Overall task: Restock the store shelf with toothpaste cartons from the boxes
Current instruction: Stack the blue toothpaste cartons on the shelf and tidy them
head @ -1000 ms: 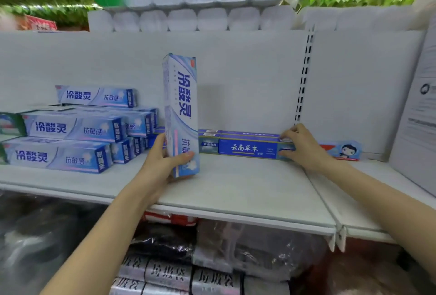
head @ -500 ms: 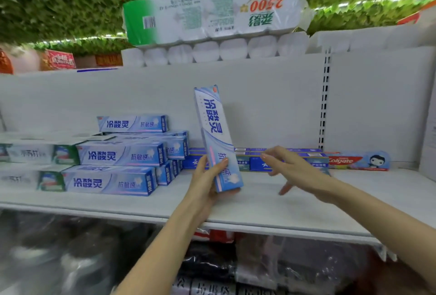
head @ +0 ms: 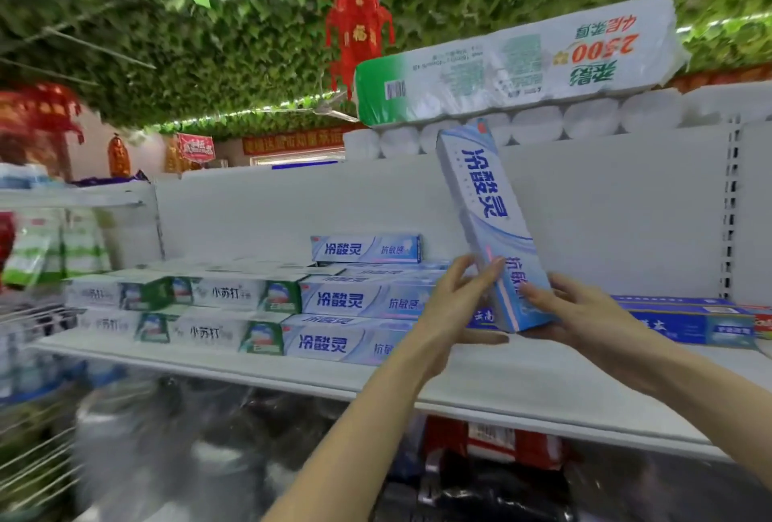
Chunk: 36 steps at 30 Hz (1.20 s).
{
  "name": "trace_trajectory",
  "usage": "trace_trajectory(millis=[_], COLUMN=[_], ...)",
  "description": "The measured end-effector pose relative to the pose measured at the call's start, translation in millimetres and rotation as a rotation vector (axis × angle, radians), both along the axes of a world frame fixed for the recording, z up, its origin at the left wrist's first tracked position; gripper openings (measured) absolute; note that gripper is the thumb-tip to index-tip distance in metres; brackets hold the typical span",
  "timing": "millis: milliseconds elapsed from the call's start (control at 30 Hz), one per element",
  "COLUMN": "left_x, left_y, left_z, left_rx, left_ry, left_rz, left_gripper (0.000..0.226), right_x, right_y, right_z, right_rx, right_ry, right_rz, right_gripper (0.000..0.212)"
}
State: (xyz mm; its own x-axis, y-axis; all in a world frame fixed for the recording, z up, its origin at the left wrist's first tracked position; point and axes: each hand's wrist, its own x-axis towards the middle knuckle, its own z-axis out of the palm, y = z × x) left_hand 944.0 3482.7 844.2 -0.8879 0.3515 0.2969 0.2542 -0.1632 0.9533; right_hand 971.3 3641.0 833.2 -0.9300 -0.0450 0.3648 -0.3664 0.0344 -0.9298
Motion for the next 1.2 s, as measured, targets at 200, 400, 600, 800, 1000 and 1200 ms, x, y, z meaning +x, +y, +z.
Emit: trace_trajectory(millis=[200,400,600,800,1000,1200], left_x=[-27,-89,-134,-148,-147,-152], left_y=[-79,-144,-149,-146,-145,-147], left_z=[6,-18,-56,-82,-84,-85], left_rx=[-0.051,-0.768,-0.997,-0.801,-0.832,-0.816], left_ry=[0.156,0.645,0.764,0.882,0.897,0.903], left_rz=[0.243,0.720,0.855,0.956,0.966,0.968], left_gripper=[0.023,0.062,0.080,0.063,0.069,0.070], right_x=[-27,-78,-123,-167,-197,-208], right_y=[-34,-40,-47,-58,-66,-76], right_z=[7,40,68,74,63,52], right_rx=[0.045,0.366,0.814,1.021,1.039,0.987], right_ry=[0.008,0.138,0.199,0.104,0.038,0.045], right_rz=[-0.169,-0.450,-0.470,-0.490,-0.483,-0.517], right_gripper=[0.023,0.023,0.045,0.056,0.055,0.057])
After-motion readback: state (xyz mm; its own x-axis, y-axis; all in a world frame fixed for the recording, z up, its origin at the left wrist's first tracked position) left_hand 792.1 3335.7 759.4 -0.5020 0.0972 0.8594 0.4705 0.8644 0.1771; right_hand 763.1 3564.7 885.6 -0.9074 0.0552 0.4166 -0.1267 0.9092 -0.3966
